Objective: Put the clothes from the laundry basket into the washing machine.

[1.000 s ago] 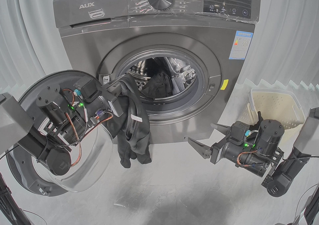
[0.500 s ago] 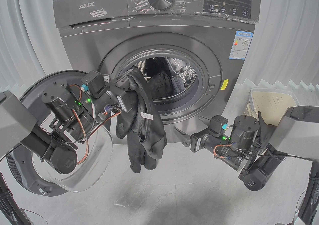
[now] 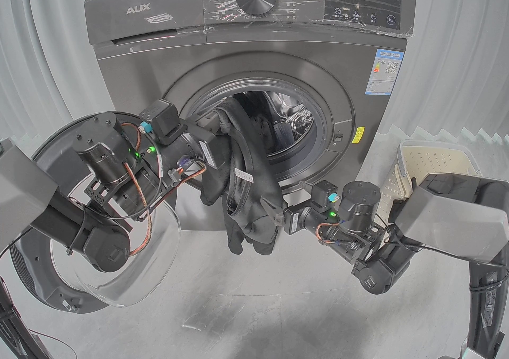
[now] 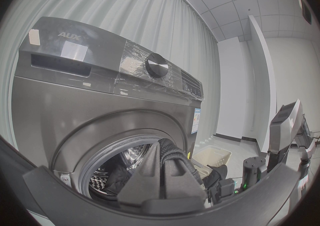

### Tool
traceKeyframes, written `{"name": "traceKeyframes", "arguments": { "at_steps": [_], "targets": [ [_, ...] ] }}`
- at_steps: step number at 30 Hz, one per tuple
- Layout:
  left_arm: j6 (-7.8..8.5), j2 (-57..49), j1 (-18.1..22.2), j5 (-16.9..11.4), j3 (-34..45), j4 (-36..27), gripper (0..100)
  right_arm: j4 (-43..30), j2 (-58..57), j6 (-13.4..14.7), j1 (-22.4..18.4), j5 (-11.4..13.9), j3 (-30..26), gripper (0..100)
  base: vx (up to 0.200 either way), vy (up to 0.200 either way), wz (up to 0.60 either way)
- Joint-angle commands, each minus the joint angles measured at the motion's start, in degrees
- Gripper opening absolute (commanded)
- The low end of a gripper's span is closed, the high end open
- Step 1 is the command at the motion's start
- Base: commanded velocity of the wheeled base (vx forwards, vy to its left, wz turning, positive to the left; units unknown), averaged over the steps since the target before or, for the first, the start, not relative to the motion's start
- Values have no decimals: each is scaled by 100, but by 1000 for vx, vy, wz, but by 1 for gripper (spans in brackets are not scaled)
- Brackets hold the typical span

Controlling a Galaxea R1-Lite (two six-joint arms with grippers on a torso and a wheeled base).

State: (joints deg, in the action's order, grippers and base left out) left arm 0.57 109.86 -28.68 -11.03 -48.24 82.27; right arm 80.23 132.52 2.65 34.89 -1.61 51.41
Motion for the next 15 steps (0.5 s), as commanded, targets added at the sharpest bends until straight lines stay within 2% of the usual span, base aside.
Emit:
{"name": "traceKeyframes", "arguments": {
  "at_steps": [1,7,8,13,15],
  "targets": [
    [4,0,-41,13,-89,-36,0,-7,388,-18,106,29,212,100,0,0,0],
    [4,0,-93,49,-160,-71,0,2,546,-27,246,82,405,100,0,0,0],
    [4,9,-146,57,-168,-80,0,72,766,-18,326,293,678,100,0,0,0],
    [4,0,-173,57,-195,-133,0,19,995,-27,457,389,1029,100,0,0,0],
    [4,-9,-190,57,-195,-141,0,-42,1135,-18,545,442,1398,100,0,0,0]
  ]
}}
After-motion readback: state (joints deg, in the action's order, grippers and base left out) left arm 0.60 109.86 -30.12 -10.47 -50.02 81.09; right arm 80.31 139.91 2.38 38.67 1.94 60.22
